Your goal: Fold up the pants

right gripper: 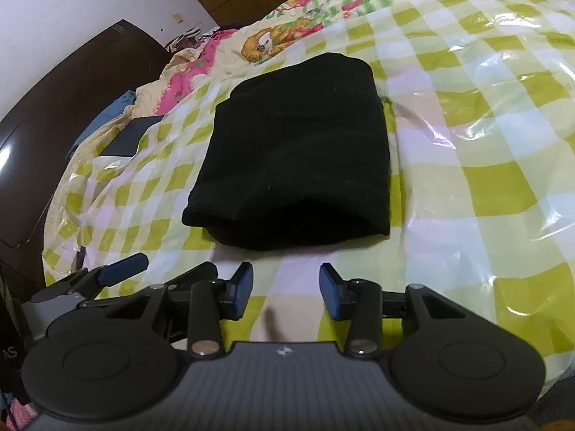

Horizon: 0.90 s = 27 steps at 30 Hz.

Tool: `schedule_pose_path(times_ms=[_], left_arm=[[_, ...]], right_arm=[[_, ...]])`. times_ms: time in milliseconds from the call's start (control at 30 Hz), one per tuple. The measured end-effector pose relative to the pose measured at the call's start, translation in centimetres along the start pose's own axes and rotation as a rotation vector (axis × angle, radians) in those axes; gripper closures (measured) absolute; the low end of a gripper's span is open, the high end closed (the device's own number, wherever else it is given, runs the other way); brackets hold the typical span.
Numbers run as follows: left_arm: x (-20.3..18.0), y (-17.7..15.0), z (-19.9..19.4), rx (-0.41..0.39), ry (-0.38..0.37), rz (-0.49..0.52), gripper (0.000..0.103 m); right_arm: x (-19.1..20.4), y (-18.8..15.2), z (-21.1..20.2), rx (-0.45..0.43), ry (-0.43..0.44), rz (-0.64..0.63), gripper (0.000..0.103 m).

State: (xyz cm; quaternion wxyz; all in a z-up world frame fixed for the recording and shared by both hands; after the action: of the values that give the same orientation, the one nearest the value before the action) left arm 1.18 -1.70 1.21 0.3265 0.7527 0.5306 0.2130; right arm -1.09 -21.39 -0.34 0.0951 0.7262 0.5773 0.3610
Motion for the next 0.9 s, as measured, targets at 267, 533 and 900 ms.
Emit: schedule_pose_path(times_ms=[267,533,900], left_arm=[[-0.1,-1.2,-0.1,-0.019,0.031,0.005,0.0],[0.7,-2.1,0.6,0.003,0.035,-0.028,0.0],[0.5,-2.4,0.8,0.011,0.023,-0.019,0.0]], right_arm=[[0.3,-1.3,0.1,-0.014,-0.018,-0.029,0.06],[0.9,-1.9,0.5,-0.03,-0.038,-0.081,0.06],[0.7,-2.0,0.7,-0.04,-0.038,-0.089,0.059]])
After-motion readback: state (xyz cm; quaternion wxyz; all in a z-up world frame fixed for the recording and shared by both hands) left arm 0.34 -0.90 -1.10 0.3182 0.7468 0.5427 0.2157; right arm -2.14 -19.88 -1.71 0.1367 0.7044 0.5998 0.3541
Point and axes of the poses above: each gripper's, at about its wrist camera, not at the fingertips, and z roughly the way its jaws point, x to its left, y to its top, the point moved 1 cm from there along z, roughly the way its jaws point, and after that the axes turned 8 degrees about -y, right-handed, at the moved point
